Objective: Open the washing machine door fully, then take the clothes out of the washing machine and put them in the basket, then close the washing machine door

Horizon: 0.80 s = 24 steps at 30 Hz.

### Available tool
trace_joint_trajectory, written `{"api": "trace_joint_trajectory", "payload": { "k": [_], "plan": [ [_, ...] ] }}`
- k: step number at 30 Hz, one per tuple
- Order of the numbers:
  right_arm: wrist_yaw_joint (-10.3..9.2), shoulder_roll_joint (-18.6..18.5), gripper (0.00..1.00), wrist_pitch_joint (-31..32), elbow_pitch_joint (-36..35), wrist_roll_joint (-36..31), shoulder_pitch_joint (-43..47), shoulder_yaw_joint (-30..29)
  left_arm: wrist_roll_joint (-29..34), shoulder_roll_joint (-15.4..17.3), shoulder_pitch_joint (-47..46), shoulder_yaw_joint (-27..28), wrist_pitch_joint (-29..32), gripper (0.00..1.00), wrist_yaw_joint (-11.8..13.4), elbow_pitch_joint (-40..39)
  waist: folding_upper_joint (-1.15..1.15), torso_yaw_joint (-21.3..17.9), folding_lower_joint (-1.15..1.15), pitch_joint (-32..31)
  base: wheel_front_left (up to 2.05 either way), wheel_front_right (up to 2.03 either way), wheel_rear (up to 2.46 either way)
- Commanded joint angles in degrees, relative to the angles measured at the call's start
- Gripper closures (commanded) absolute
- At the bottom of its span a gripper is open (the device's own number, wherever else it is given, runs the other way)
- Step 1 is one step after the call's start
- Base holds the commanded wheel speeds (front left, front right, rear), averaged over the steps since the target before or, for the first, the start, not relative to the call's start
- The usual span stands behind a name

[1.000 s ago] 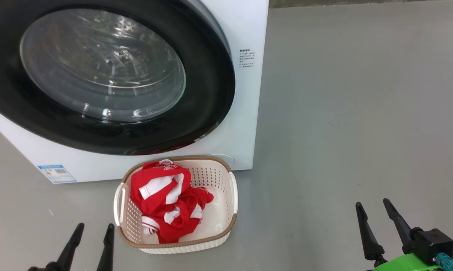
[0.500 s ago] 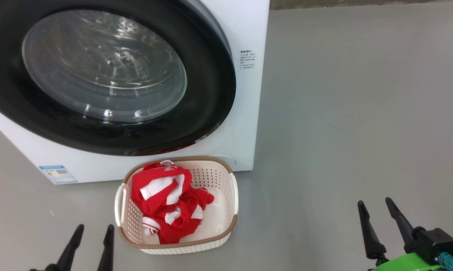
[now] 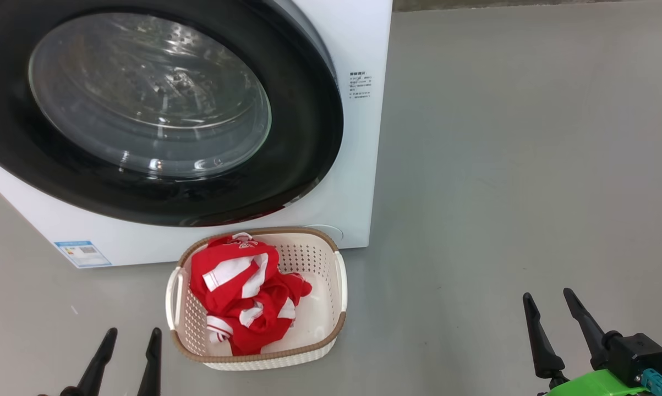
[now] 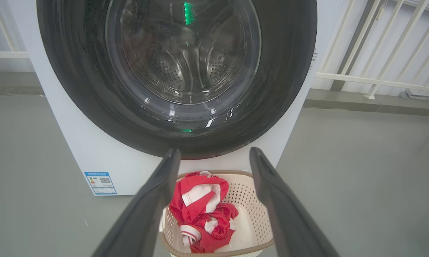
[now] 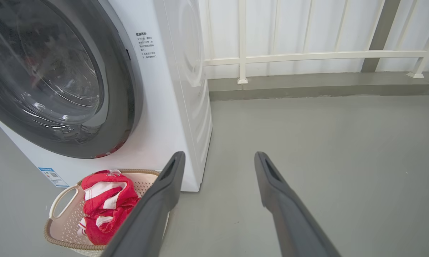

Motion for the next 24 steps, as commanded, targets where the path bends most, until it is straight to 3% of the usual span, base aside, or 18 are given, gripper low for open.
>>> {"api": "trace_joint_trajectory", "payload": {
  "k": [1, 4, 5, 14, 24],
  "plan": [
    [-0.22, -0.7, 0.00, -0.4, -1.6, 0.1, -0.7, 1.4, 0.4, 0.7, -0.9, 2.5, -0.7, 0.00, -0.3, -1.3, 0.00, -0.1, 0.00, 0.1, 0.00, 0.00, 0.00],
    [-0.22, -0.7, 0.00, -0.4, -1.6, 0.2, -0.8, 1.5, 0.3, 0.8, -0.9, 2.6, -0.7, 0.00, -0.3, -1.1, 0.00, -0.2, 0.00, 0.2, 0.00, 0.00, 0.00],
    [0.00, 0.0, 1.00, 0.0, -0.1, 0.0, 0.0, 0.1, 0.0, 0.0, 0.0, 0.3, 0.0, 1.00, 0.0, 0.1, 0.00, -0.2, 0.00, 0.2, 0.00, 0.00, 0.00],
    [-0.01, 0.8, 1.00, 1.0, 3.5, 4.5, -0.3, 0.4, -4.2, -2.3, -0.4, -0.4, 1.2, 1.00, 0.1, 3.7, 0.00, -0.2, 0.13, -0.1, 0.00, 0.00, 0.00],
    [-0.03, 0.5, 1.00, 2.4, 3.3, 11.1, -1.2, 0.5, -10.2, -2.5, -1.4, -0.1, 2.8, 1.00, 0.0, 4.0, 0.00, -0.1, 0.00, -0.3, 0.00, 0.00, 0.00]
  ]
}}
